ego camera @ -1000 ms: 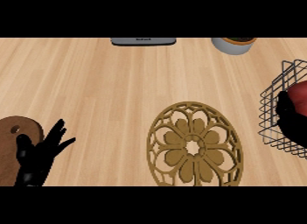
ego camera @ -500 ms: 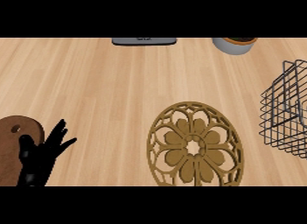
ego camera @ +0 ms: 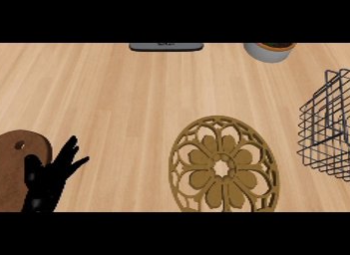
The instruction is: Pick the bell pepper from the placemat and place it in the basket
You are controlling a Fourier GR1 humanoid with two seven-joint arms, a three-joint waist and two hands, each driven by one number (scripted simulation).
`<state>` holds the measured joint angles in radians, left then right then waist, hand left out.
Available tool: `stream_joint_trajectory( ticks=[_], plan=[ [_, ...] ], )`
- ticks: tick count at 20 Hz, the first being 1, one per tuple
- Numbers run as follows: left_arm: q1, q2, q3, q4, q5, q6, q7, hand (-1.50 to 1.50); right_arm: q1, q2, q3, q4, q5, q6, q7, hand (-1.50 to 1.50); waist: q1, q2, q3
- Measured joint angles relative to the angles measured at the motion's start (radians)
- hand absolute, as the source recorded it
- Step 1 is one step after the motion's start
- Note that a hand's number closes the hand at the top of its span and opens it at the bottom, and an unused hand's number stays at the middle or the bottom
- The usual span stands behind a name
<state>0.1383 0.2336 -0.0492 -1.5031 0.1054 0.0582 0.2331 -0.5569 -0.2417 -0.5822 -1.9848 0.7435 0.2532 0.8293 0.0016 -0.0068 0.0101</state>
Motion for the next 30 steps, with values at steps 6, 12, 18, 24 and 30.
stream_joint_trajectory(
  ticks=[6,12,18,24,30],
  plan=[
    [-0.014,0.008,0.023,0.030,0.005,-0.021,-0.022,0.00,0.061,-0.005,-0.095,0.110,-0.114,-0.078,-0.127,1.50,-0.001,-0.001,0.001],
    [-0.007,0.000,0.022,0.007,0.003,-0.016,0.007,0.00,0.151,-0.044,-0.131,0.175,-0.102,-0.118,-0.202,1.50,0.000,0.000,0.000],
    [-0.001,-0.004,0.023,0.003,-0.001,-0.020,0.009,0.00,0.255,-0.111,-0.124,0.249,-0.049,-0.115,-0.301,-1.50,-0.001,0.000,-0.001],
    [0.004,-0.011,0.026,-0.007,-0.006,-0.024,0.023,0.00,0.291,-0.169,-0.143,0.289,-0.076,-0.127,-0.376,-1.50,-0.001,-0.001,-0.002],
    [-0.017,-0.007,0.050,0.037,-0.011,-0.035,-0.004,0.00,0.300,-0.199,-0.220,0.277,-0.163,-0.145,-0.391,-1.50,-0.005,-0.003,-0.001]
  ],
)
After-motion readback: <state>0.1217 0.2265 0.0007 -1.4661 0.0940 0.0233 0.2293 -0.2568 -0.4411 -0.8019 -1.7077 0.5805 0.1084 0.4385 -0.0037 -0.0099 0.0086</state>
